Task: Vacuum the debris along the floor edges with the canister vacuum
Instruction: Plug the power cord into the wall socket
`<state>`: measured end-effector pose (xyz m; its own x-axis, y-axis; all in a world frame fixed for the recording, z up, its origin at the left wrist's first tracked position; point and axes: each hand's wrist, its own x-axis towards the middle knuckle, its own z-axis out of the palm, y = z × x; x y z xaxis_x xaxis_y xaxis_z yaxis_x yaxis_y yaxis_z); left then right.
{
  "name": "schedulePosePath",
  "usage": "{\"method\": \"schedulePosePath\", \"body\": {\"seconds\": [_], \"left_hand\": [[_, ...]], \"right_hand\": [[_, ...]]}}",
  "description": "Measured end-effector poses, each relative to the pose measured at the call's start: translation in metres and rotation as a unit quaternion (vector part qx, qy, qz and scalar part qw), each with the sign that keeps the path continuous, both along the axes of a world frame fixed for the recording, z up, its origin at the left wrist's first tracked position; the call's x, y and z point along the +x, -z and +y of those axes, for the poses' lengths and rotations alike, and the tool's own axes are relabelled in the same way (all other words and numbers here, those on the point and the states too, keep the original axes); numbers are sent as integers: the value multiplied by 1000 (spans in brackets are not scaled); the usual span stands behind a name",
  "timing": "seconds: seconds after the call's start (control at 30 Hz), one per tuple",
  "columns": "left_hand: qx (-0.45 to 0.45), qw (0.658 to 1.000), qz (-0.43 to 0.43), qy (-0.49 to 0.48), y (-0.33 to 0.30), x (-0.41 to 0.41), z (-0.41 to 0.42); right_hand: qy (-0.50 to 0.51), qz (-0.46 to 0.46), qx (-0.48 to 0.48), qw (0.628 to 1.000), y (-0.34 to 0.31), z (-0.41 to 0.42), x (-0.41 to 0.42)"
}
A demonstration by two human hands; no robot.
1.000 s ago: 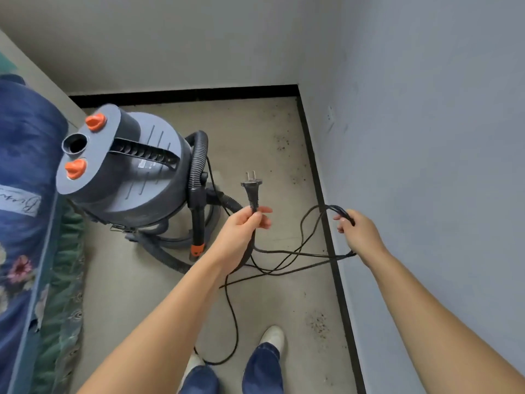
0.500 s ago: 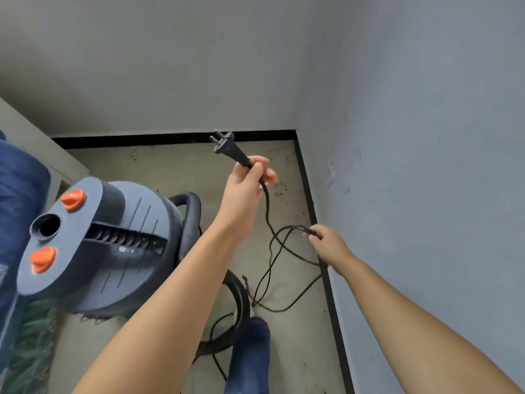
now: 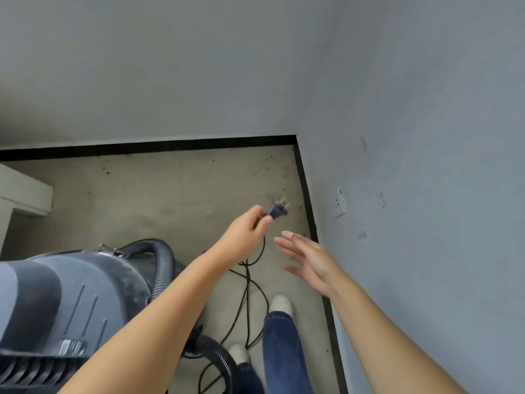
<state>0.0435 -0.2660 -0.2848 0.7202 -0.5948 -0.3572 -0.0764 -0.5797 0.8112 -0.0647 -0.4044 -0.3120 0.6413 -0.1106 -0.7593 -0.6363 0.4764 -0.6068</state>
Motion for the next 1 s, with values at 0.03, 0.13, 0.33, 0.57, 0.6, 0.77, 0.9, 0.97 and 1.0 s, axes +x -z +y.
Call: {"method": "schedulePosePath", "body": {"seconds": [0.03, 0.13, 0.33, 0.57, 0.6, 0.77, 0.9, 0.97, 1.0], "left_hand": [[17, 1000, 6, 24, 12, 3, -11], [41, 997, 55, 42, 50, 16, -50], [75, 985, 117, 97, 142, 45, -143], [68, 978, 149, 130, 255, 66, -197], [54, 977, 159, 131, 266, 69, -206], [12, 970, 182, 162, 296, 84, -236], [26, 959, 192, 205, 306, 91, -248], [24, 955, 206, 211, 308, 92, -249], [20, 954, 211, 212, 308, 93, -249]], "right_hand": [[19, -13, 43, 999, 3, -7, 8], [83, -28, 107, 990, 30, -27, 29], [294, 30, 123, 947, 116, -77, 59], [444, 74, 80, 889, 214, -114, 93], [465, 68, 72, 880, 226, -120, 96], [504, 40, 23, 862, 258, -142, 103], [515, 41, -8, 856, 261, -147, 103], [523, 40, -19, 851, 261, -146, 102], [525, 37, -23, 850, 261, -146, 103]]}}
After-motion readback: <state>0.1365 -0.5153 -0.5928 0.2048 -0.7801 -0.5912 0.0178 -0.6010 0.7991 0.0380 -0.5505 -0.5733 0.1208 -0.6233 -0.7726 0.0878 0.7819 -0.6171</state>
